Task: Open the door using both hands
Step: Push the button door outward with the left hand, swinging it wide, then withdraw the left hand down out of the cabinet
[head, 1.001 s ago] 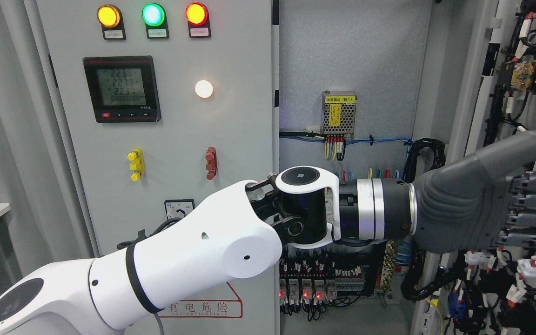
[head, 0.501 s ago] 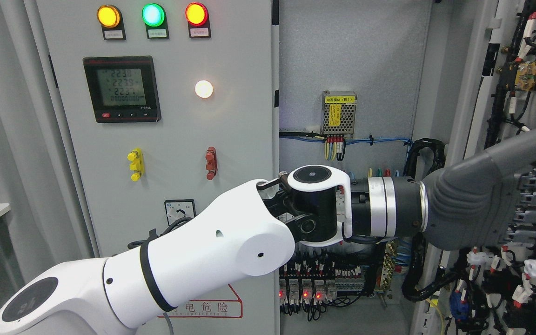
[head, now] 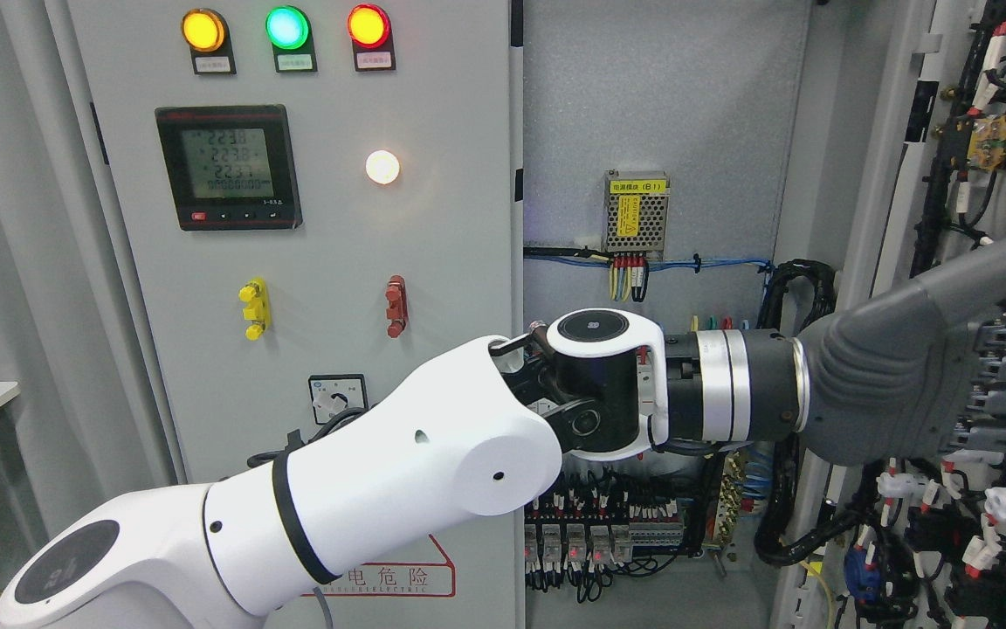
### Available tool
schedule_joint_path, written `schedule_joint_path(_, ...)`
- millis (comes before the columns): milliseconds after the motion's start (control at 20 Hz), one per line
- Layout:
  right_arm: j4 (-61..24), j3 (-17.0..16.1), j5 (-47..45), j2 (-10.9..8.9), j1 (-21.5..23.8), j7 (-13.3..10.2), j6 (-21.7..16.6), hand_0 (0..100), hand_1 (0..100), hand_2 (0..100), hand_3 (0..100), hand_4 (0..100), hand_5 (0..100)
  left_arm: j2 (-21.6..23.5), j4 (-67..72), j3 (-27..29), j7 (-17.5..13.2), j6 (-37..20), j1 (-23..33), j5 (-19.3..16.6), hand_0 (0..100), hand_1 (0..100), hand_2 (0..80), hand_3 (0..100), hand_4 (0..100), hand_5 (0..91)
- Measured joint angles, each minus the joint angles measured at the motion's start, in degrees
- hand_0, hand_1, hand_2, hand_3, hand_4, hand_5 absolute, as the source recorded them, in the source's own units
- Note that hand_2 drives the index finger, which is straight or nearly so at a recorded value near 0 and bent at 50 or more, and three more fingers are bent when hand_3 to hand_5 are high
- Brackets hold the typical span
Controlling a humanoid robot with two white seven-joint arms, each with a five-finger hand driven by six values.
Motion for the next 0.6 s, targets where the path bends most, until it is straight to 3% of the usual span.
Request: schedule_joint_path(601, 0.0, 0.0, 0.0, 0.0, 0.0, 0.01, 0.0, 22, 0, 0, 0, 0, 0, 6.85, -6.51, 3.76, 1.28, 0.37, 2.02, -0.34, 29, 0, 2.8, 3, 3, 0.0)
